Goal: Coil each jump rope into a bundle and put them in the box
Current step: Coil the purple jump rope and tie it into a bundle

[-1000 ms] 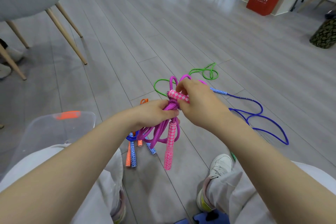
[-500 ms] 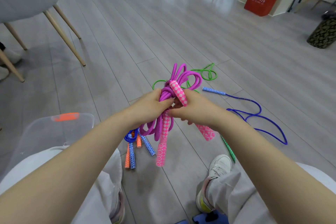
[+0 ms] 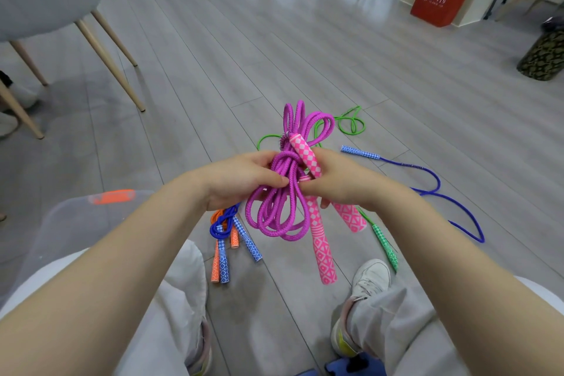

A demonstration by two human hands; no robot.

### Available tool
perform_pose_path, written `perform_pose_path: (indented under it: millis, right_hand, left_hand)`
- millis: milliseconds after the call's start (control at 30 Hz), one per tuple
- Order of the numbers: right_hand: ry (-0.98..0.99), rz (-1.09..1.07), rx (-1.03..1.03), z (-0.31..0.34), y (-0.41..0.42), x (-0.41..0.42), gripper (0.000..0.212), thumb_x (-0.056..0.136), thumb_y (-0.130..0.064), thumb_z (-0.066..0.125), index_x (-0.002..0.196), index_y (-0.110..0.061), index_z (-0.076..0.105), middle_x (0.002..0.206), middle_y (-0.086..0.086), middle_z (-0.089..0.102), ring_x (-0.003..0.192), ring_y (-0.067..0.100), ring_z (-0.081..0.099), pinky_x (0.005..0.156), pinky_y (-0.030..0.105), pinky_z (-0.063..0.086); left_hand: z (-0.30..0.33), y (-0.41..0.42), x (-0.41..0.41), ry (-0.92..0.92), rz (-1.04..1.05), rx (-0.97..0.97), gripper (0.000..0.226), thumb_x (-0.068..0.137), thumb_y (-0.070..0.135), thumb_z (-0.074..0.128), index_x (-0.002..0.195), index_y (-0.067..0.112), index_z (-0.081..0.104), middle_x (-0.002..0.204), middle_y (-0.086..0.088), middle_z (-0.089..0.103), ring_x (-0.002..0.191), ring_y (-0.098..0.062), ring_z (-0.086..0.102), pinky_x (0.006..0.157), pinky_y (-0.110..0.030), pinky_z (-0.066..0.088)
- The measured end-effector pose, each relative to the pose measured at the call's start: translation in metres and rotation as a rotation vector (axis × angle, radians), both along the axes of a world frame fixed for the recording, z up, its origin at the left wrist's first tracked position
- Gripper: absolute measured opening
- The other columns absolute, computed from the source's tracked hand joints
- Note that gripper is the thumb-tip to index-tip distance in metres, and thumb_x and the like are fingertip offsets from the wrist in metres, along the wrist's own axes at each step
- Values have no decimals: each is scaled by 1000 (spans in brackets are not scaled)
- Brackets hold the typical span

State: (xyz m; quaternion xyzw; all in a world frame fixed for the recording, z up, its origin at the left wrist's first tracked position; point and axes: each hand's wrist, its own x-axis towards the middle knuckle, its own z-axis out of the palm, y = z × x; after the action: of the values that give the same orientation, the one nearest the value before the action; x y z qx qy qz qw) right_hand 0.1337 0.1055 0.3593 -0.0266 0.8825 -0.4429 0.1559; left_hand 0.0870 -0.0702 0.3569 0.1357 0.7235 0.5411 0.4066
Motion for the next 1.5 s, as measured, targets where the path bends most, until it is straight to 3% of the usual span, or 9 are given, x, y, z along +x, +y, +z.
perform_pose_path:
  millis: [133,333,433,533,700,833,1033,1233,1500]
  right_hand:
    - [-17,-15,54,2,3,0,21,82,-3,59,103,-1,59,85,16,68,64,21,67,59,36,59]
    - [-66,-52,-45,5,1,0,19,85,-2,55,103,4,56,75,10,62,59,16,61,57,33,55]
    - [-81,-64,-98,7,-1,0,23,88,-18,59,103,1,59,77,15,59,61,24,56,58,34,52]
    - [-51,-7,-83,7,-4,2,29,82,-37,73,99,-15,66,90,23,67,66,30,61,57,33,52]
    - [-66,-121,10,-1,-2,-4,32,73,-18,77,97,-13,57,79,10,64,60,19,60,51,29,51]
    - [-83,-137,15,-1,0,-6,23,74,-10,69,93,-11,55,72,7,61,59,20,59,52,29,50]
    - [-64,-103,27,6,2,-4,16,77,-6,64,86,-14,52,69,4,57,57,17,54,50,28,45]
    - [-112,-128,-10,4,7,-6,17,76,-6,65,83,-10,50,72,9,55,61,22,54,53,31,46]
    - [-172,-107,-64,4,6,-5,19,77,-7,67,86,-11,51,73,10,54,62,23,53,49,28,43]
  left_hand:
    - [-3,-1,0,22,-29,-15,34,94,4,55,126,15,54,120,-15,65,108,-27,64,97,-42,51]
    - [-2,0,0,89,-25,-20,33,95,6,54,126,17,52,106,-9,66,80,-11,66,74,-25,56]
    - [-2,1,1,95,-9,-22,32,95,9,55,125,19,54,98,-6,66,76,-15,66,81,-35,57]
    - [-1,1,2,100,-19,-25,32,94,11,58,124,23,56,112,-12,67,87,-22,67,90,-43,53]
    - [2,0,2,124,-32,-38,28,95,8,54,122,15,58,115,-18,64,89,-23,66,89,-48,52]
    - [4,0,1,138,-38,-55,25,95,10,55,119,14,60,105,-14,65,81,-11,65,70,-24,55]
    - [10,-1,-3,70,-47,-84,37,92,1,43,119,20,61,98,-3,67,83,-13,62,78,-28,55]
    - [10,-11,-9,54,-75,-134,26,92,4,55,118,8,59,112,-18,66,90,-19,65,91,-38,54]
    - [7,-11,-8,108,-130,-196,22,94,10,57,116,6,57,108,-16,69,81,-13,68,72,-22,57]
